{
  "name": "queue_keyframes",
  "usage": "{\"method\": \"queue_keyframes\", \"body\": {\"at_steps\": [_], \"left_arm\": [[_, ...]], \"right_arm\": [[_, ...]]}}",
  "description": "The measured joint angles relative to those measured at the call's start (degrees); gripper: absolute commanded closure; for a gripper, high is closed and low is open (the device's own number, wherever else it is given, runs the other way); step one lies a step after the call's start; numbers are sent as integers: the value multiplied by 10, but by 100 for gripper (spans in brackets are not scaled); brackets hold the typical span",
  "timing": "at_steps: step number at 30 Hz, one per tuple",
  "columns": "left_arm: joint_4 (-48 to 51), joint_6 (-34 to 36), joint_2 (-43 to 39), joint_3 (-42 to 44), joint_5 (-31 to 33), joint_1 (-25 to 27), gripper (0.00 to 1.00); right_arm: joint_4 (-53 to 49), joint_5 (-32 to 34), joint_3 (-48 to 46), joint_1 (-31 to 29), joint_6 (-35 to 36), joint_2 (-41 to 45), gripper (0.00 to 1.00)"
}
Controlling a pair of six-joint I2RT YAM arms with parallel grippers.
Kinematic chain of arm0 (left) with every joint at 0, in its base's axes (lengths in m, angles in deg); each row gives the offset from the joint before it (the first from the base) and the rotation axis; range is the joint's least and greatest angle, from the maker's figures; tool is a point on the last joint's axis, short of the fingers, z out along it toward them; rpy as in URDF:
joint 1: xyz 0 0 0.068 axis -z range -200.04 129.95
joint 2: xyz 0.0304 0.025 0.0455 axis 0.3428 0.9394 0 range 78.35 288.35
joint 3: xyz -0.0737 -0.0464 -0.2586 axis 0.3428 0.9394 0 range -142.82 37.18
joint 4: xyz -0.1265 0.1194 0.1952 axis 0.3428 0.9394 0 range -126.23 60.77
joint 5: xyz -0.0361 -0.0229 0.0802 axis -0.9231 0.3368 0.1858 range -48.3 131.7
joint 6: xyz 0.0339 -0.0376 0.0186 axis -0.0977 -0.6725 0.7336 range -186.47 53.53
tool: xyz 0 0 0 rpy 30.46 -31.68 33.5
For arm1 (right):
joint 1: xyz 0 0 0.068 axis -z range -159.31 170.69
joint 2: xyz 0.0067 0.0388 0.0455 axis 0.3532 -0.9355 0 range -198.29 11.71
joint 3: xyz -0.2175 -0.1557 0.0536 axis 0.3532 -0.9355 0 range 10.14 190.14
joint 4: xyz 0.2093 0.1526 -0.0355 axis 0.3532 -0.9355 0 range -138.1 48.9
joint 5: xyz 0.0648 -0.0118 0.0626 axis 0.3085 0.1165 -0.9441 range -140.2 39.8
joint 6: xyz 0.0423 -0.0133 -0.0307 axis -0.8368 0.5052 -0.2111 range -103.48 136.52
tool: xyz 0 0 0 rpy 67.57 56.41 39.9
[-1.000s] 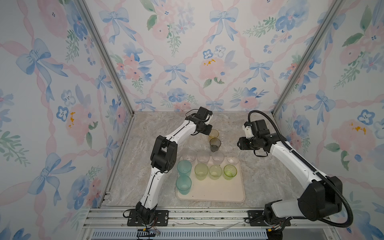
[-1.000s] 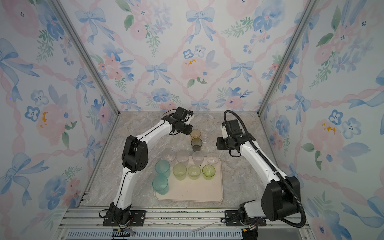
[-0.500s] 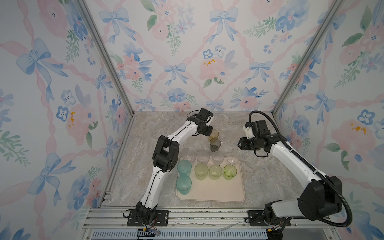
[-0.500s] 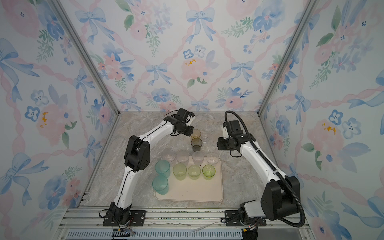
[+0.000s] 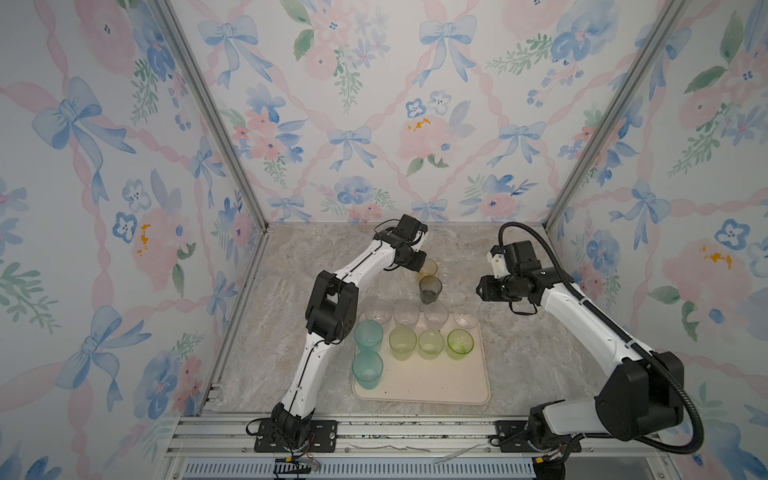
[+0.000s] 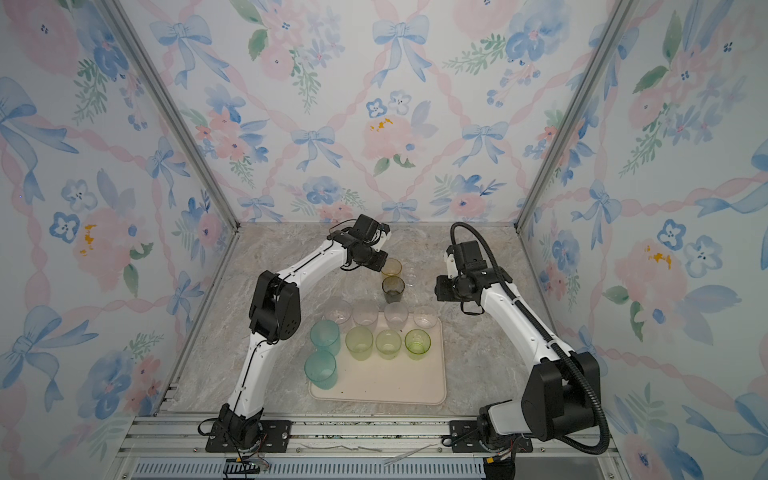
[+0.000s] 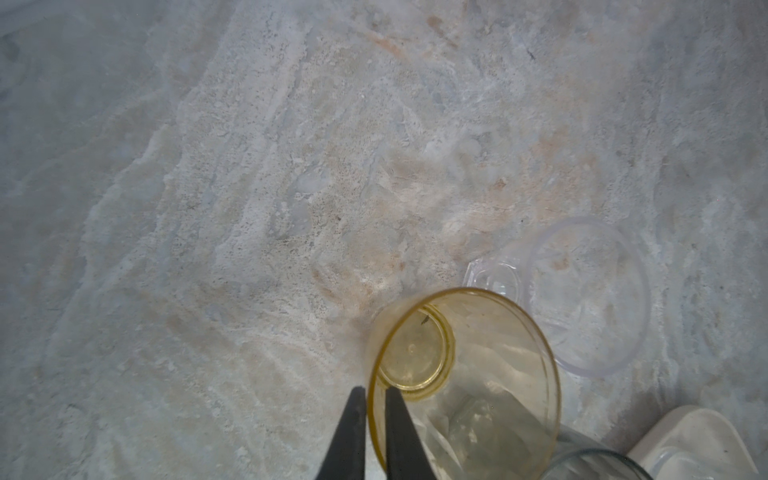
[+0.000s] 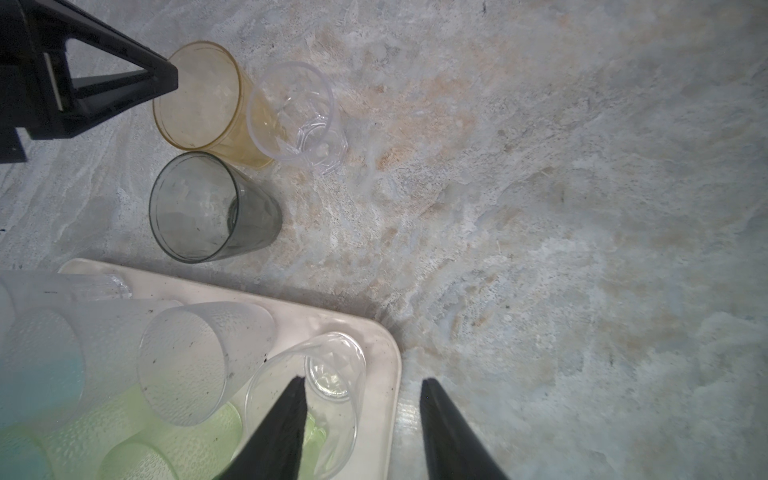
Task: Place the glasses into the tray
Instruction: 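Move the left gripper over the amber cup and grip its rim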
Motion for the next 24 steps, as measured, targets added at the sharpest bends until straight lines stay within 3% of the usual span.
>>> {"method": "queue_keyframes", "body": {"at_steps": [7,16,24], "left_arm": [[4,2,5,-2,0,0,87],[9,10,12,-12,3,0,97],[9,13,12,-13,6,0,100]], "right_arm": [[2,0,-5,2,0,0,52],[4,0,-6,2,0,0,52],[4,-2,-6,6,0,0,52]]}}
